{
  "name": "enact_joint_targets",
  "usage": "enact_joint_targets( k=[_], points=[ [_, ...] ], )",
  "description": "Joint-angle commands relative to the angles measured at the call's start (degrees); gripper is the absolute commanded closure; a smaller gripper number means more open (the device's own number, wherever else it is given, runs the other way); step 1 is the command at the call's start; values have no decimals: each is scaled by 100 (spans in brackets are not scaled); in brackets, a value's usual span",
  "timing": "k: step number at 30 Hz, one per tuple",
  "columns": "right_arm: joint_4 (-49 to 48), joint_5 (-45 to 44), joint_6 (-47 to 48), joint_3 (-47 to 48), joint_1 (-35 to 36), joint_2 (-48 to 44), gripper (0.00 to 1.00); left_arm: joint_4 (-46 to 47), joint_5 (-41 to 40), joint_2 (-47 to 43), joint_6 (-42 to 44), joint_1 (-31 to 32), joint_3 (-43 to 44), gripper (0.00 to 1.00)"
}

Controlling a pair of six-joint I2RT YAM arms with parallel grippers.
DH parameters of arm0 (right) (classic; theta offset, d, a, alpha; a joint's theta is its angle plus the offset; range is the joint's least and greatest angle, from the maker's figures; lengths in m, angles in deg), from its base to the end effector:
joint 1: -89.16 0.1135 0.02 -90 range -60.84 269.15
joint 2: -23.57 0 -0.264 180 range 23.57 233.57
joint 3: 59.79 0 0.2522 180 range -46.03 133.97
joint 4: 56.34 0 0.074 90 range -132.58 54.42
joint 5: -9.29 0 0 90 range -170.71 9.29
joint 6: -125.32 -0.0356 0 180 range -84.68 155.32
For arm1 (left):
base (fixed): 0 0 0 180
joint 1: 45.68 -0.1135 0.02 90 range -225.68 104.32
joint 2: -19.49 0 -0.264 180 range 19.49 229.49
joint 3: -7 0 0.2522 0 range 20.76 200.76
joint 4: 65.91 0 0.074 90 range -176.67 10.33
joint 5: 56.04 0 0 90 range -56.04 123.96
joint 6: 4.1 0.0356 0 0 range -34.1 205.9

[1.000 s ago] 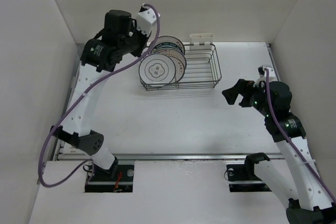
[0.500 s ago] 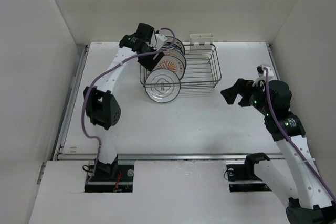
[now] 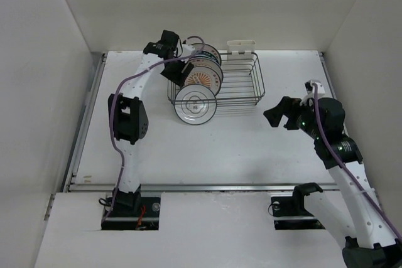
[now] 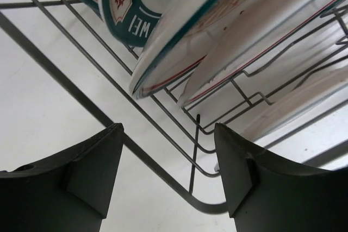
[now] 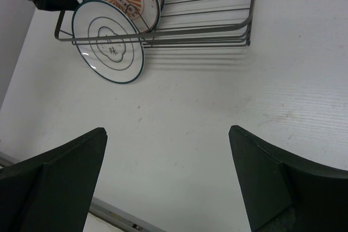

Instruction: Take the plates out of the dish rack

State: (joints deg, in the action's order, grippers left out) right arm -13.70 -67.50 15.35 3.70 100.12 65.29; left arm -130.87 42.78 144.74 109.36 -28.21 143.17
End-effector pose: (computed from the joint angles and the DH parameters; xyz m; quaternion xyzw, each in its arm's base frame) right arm 0.1542 0.0382 0.3440 -0.0008 0.8206 0.2416 0.5179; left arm 0.4601 -0.1505 0.2885 0.3538 0.8802 -0.0570 0.3112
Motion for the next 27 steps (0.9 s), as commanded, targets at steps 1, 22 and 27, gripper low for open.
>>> enact_joint_targets(
  k=[1,22,27],
  points=[
    [-392,102,-42,-25,46,99,0,101,313,-755,-245,-60,-138,36],
    [-322,94,-42,-25,99,-14,0,-760,480,-54,334,204,292,38],
    [-322,94,-42,-25,99,39,0,-918,603,131,334,256,292,56]
  ],
)
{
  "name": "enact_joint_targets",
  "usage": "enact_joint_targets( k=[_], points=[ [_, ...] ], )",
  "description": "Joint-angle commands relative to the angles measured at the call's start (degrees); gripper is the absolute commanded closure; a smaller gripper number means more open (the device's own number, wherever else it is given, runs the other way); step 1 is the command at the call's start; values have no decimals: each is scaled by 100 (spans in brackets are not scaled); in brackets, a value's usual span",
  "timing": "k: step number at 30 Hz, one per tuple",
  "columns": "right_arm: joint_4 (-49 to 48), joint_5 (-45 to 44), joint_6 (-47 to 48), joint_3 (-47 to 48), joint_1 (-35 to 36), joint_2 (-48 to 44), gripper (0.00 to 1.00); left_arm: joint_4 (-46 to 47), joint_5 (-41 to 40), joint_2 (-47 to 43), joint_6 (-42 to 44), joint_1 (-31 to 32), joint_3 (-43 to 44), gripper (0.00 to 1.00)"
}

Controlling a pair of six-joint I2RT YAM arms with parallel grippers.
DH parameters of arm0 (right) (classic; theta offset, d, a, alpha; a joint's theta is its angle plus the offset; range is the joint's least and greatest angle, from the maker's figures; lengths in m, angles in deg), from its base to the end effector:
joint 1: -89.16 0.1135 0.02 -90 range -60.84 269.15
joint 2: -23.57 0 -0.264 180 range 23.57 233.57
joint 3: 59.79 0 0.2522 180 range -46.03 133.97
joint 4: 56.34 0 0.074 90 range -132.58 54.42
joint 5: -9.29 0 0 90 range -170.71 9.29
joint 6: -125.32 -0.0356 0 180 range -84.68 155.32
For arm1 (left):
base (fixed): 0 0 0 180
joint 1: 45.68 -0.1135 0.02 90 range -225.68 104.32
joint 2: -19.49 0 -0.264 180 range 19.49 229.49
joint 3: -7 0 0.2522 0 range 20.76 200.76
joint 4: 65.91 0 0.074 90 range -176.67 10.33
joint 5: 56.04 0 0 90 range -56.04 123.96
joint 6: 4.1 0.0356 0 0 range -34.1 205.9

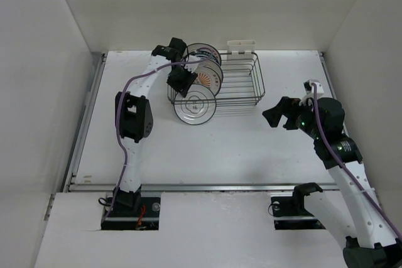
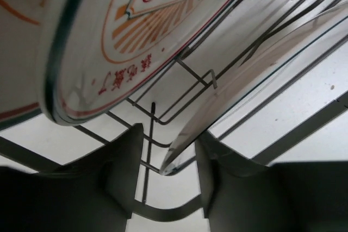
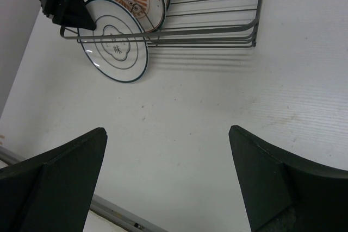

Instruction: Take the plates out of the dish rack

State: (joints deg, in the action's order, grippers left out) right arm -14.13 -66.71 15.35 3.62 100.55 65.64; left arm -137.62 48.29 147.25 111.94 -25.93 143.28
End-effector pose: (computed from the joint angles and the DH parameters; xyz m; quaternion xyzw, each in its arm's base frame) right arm 0.1555 0.0401 0.3435 -0.0078 0.8202 0.2488 0.5150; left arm 0.4488 -0.1705 0.2627 0.4021 0.8779 -0.1085 0.2363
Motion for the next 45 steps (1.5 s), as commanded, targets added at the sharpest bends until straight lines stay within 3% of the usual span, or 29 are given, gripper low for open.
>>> enact_joint_targets(
  k=[1,3,4,6,12,20,29,33,39,45],
  points=[
    [-278,15,-42,-17,55,4,0,-243,53,-120,76,29,281,62],
    [-278,15,-42,-17,55,4,0,-243,53,-59,76,29,281,77],
    [-278,15,-42,-17,55,4,0,-243,53,-59,24,29,281,90],
    [-226,15,-42,-17,55,4,0,-121,-70,-128,-37,29,281,100],
    [-226,15,-42,-17,55,4,0,345,-202,-821,-38,29,203,100],
    [-226,15,-42,-17,55,-49,0,1671,-255,-1650,-38,29,-431,100],
    [-173,15,-42,-17,55,-102,0,1673,-185,-2079,15,29,-202,100],
    [-173,15,-95,-17,55,-102,0,1735,-185,-2597,-335,29,-202,100],
    [-225,15,-95,-17,55,-155,0,515,693,-3029,-512,29,-122,100],
    [-287,68,-148,-17,55,-32,0,-1205,2740,-3267,40,29,-772,100]
  ],
)
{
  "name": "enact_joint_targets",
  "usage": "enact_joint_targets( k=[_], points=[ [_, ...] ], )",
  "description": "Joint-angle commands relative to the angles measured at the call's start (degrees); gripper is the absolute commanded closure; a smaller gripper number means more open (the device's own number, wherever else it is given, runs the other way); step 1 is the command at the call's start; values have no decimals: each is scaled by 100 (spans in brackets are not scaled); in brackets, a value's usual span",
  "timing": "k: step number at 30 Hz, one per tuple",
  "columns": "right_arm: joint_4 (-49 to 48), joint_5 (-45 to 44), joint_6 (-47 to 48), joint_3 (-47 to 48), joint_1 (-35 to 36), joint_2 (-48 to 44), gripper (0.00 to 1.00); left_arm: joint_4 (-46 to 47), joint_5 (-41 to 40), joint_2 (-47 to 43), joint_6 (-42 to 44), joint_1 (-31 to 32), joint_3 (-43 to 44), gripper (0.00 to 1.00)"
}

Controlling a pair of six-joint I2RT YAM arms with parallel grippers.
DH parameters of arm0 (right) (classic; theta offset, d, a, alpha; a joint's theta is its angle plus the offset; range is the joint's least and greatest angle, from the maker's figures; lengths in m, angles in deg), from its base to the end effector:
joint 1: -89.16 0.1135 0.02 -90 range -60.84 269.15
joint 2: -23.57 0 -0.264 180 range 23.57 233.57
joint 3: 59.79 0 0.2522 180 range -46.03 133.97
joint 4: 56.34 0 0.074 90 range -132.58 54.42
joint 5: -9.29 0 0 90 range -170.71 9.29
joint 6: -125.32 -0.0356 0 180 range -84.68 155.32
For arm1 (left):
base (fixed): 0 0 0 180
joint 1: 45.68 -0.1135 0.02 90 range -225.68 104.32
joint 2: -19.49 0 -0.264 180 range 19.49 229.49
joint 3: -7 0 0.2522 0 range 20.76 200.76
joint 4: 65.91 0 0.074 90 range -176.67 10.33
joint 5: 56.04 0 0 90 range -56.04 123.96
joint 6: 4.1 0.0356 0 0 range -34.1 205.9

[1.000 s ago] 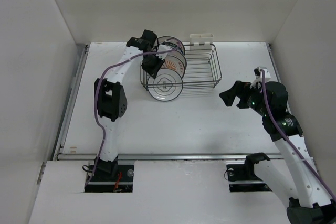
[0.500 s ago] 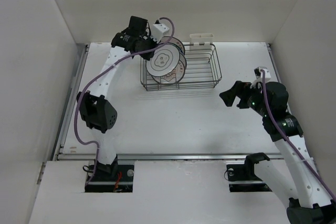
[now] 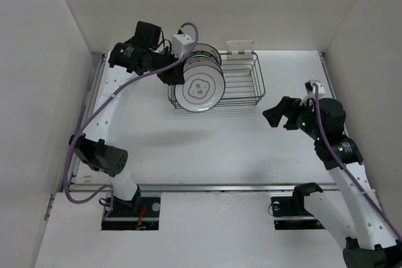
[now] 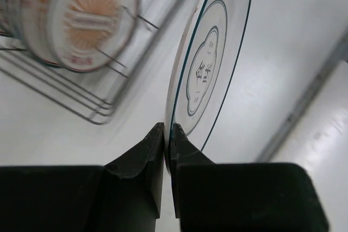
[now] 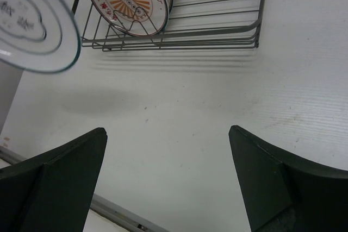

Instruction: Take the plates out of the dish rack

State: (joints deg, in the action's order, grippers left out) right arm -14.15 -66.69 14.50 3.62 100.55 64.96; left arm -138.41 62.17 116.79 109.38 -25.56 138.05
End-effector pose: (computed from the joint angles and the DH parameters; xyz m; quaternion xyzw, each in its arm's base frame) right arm 0.1528 0.0396 0.3452 -0.0027 0.8169 0.2537 0.5180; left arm 0.3186 -0.1346 0.4495 0.4226 0.7728 -0.2073 0.4257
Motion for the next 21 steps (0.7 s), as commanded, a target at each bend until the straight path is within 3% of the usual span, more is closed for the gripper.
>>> enact_joint_targets(
  k=[1,8,14,21],
  points=[
    [-337,66,-63,-17,55,88,0,-1322,1476,-220,628,53,-477,100],
    [-460,118,-168,-16,108,194,0,-1605,1109,105,1623,115,-2076,100],
    [-1057,426,-361,-131,231,641,0,-464,142,869,1054,177,-2852,100],
    [-1603,303,-353,518,705,1983,0,310,-70,1345,754,177,-3055,100]
  ],
)
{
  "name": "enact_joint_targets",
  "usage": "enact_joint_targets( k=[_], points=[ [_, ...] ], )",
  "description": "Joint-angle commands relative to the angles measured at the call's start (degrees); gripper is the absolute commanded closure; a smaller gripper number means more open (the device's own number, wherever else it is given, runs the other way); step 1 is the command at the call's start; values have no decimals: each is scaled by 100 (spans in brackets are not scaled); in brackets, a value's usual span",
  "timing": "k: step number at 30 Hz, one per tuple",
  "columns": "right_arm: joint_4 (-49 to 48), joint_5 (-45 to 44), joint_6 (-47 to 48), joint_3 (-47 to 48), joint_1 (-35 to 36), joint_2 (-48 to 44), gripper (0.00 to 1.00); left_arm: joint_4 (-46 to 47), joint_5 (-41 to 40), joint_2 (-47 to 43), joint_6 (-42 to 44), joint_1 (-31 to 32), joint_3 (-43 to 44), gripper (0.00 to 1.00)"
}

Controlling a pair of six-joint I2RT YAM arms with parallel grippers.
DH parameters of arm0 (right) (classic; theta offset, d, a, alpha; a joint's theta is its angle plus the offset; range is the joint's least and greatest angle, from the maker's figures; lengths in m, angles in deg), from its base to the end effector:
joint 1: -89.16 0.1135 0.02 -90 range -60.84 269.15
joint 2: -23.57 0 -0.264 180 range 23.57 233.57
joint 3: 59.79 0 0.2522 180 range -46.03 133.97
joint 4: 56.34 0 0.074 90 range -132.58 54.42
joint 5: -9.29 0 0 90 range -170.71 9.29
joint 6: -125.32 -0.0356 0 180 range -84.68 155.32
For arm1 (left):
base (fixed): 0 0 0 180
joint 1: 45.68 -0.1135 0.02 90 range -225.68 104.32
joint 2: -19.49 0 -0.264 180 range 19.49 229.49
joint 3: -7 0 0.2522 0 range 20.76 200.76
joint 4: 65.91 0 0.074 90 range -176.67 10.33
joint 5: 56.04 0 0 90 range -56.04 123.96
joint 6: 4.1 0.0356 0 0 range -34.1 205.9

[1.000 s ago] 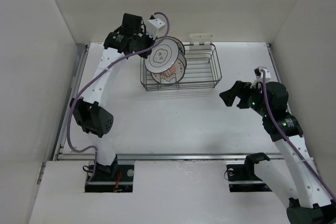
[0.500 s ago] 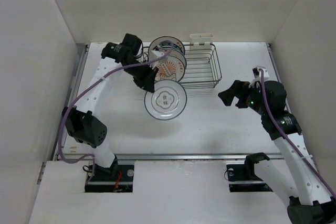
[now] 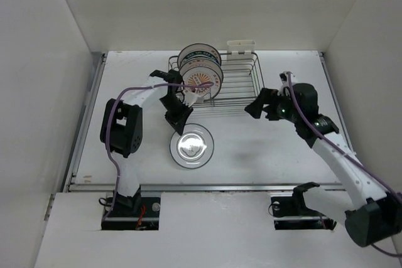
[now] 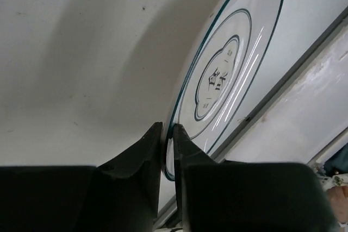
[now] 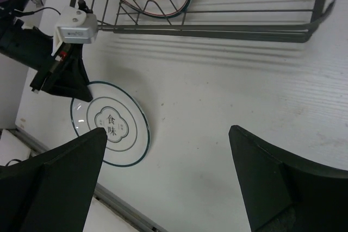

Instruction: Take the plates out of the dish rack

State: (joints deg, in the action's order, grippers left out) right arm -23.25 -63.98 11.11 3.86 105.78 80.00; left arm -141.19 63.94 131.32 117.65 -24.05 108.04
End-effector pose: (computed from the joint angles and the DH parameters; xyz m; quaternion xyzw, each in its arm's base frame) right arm 0.2093 0.0732 0.3180 -0.0216 0.8417 0.2988 0.4492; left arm 0.3403 -0.1541 0.2068 0.4415 0.8586 -0.2546 0.0558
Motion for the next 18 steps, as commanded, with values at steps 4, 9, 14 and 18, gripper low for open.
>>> enact_joint_targets(
  k=[4,9,14,18],
  points=[
    [-895,-196,354,1364,526,1587,1,1106,-685,-109,-362,26,-387,80],
    [-1239,-372,741,2260,588,2810,15,1476,-1274,-538,-476,26,-502,58],
    [-1028,-153,1505,3656,641,4312,28,1424,-1398,-1083,-529,-97,-371,38],
    [-976,-170,1945,4283,754,5008,31,1195,-1512,-1655,-476,-220,-151,11]
  ],
)
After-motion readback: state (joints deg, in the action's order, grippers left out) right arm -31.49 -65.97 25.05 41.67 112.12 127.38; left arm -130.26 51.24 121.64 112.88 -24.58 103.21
